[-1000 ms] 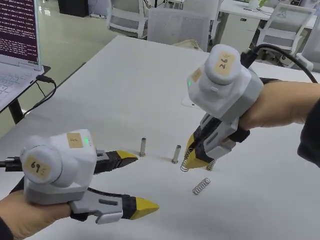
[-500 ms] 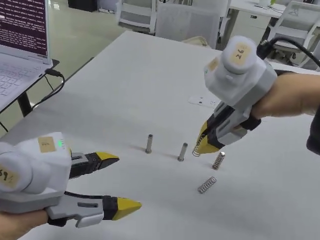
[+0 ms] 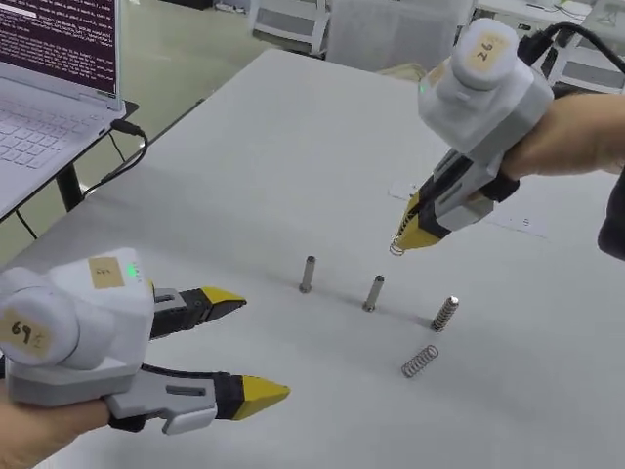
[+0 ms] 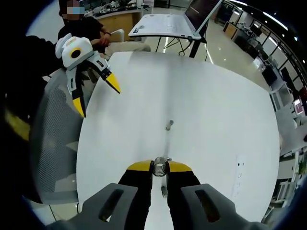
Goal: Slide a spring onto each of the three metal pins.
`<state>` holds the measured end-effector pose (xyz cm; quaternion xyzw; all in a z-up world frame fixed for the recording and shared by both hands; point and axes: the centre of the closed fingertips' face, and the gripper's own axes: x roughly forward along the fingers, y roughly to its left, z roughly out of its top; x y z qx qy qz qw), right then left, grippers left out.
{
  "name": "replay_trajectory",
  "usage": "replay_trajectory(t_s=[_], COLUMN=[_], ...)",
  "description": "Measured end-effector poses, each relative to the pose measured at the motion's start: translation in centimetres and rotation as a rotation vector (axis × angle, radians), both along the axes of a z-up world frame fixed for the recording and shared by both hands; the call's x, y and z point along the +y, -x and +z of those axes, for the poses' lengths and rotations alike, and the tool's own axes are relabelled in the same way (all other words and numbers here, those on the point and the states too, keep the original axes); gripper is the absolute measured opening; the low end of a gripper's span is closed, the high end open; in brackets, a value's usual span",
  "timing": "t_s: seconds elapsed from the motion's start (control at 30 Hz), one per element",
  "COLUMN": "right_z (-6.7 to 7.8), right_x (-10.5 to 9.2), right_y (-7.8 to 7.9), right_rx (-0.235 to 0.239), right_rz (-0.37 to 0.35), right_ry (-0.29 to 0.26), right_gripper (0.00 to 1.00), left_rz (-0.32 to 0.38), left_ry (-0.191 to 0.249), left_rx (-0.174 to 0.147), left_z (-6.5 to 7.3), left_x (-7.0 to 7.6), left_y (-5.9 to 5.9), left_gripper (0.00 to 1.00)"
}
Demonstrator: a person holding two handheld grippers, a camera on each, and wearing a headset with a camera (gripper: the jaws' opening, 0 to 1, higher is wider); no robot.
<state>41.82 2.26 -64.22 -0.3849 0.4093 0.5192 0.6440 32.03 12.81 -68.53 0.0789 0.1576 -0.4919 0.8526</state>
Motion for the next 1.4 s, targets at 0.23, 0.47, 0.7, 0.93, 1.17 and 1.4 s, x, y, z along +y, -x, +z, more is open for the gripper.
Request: replay_trajectory(t_s=[0.23,0.47,0.7,0.93,1.17,1.4], right_z=[-2.5,-3.9,-5.6,-6.4,-7.0,-7.5], right_x=[-0.3,-0.6,-1.2,-1.3,-1.1,-1.1], right_y=[-0.5,-1.9,-2.4,-2.7,-2.8,-2.8], right_rx=[-0.009,0.009,0.030,0.036,0.041,0.048], right_rz=[0.010,-0.023,-0.045,-0.059,-0.061,-0.068], right_ry=[0.047,0.039,0.047,0.044,0.041,0.039], right_gripper=[0.08,0.08,0.08,0.08,0.08,0.08], left_rz=[0.011,0.014,0.011,0.010,0.010,0.011], left_ry=[0.000,-0.004,-0.005,-0.001,0.001,0.005], left_rx=[-0.004,-0.005,0.001,0.006,0.013,0.018], left_z=[0.0,-0.1,-0.2,-0.3,-0.4,-0.4], left_x=[0.1,0.2,0.1,0.1,0.1,0.1], left_y=[-0.1,-0.1,-0.1,-0.2,-0.3,-0.3], left_gripper=[0.55,0.55,0.54,0.54,0.53,0.52])
